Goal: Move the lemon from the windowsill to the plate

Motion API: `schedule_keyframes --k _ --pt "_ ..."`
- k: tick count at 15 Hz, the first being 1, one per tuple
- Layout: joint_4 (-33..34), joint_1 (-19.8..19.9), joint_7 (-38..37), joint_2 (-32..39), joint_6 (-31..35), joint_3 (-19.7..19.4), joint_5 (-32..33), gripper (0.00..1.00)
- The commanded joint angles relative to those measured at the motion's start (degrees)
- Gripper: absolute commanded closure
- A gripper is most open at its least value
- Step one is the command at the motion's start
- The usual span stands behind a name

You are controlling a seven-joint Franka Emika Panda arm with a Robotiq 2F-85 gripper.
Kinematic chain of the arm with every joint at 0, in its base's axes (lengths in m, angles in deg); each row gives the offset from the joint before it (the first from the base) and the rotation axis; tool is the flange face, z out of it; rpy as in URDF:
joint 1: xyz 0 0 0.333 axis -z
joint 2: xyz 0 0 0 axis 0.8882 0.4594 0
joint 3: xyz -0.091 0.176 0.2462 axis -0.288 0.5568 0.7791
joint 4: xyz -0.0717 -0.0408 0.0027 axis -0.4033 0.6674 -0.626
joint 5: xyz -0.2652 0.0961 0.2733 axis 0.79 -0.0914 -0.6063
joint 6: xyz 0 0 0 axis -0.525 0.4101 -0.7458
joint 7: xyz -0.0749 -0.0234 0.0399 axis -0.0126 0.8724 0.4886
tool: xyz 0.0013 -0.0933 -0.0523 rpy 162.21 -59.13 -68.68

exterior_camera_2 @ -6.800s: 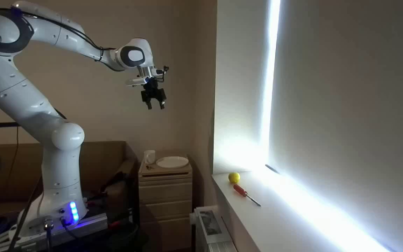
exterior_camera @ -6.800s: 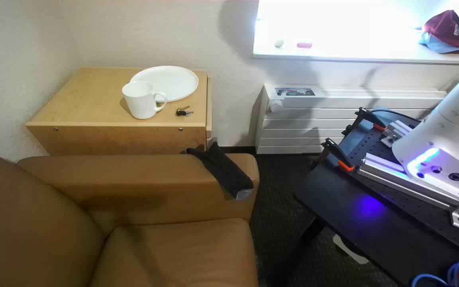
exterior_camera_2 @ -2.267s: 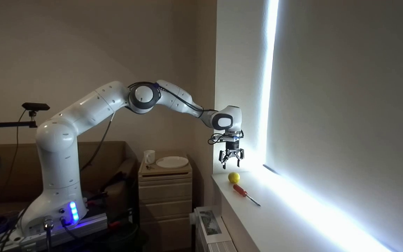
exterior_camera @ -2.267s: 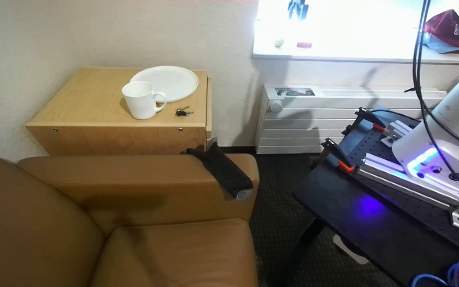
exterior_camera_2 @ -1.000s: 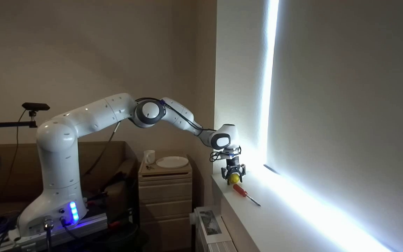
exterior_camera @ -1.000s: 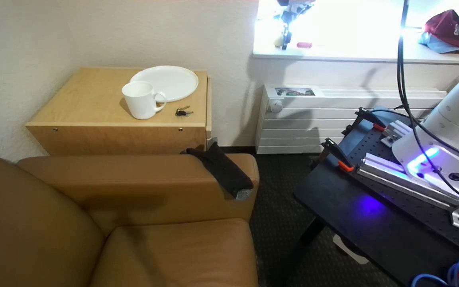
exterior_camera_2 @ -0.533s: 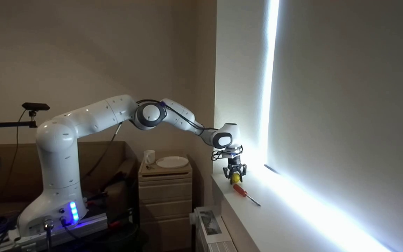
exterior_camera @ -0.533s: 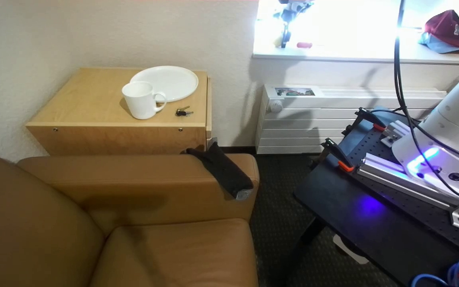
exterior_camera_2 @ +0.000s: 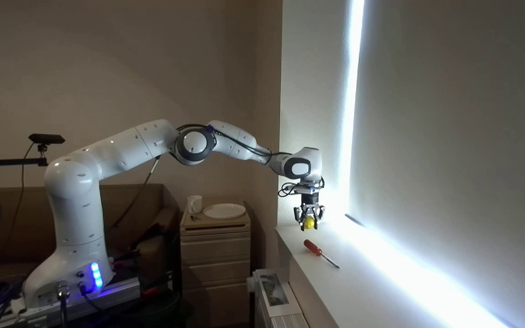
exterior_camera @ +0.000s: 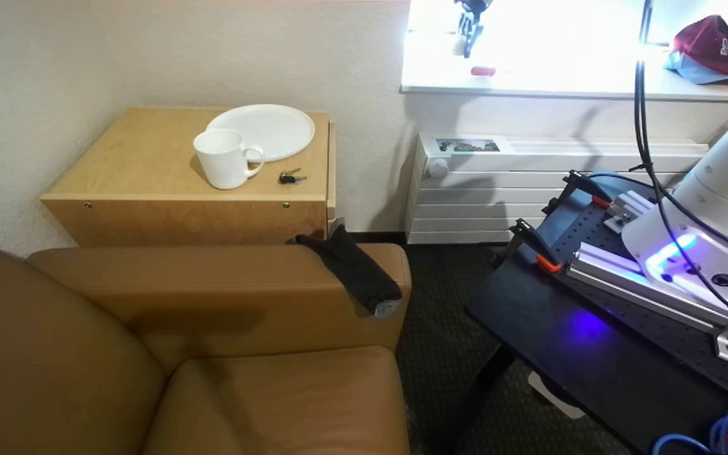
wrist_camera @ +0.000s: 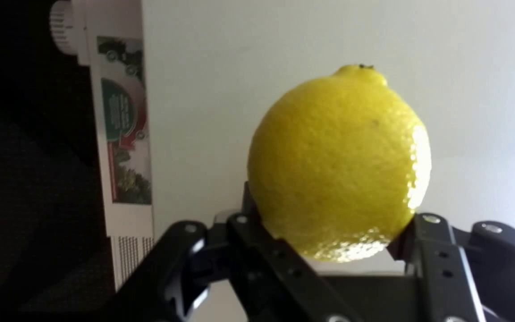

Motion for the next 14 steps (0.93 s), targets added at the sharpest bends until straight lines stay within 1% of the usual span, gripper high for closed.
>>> schedule_keyframes --k 1,2,3,5,7,11,14 --pt "-1.09 4.29 13.34 -7.30 -10.99 1.67 -0.08 0.63" --pt "-1.45 4.90 16.65 -8.76 -13.49 1.43 0.26 0.63" --pt "-3.23 4.91 19.99 -10.79 -14.90 1.10 0.78 0.63" --pt "-6.63 4.22 25.95 -14.34 -16.93 0.40 2.39 0.63" --pt "-13.43 2.58 31.69 -19.32 -15.50 -0.13 4.84 0.63" --pt "-22.54 -1.46 39.76 -25.65 -12.29 -0.17 11.33 0.63" --pt "-29.82 -4.21 45.10 -30.72 -7.84 0.22 15.84 0.63"
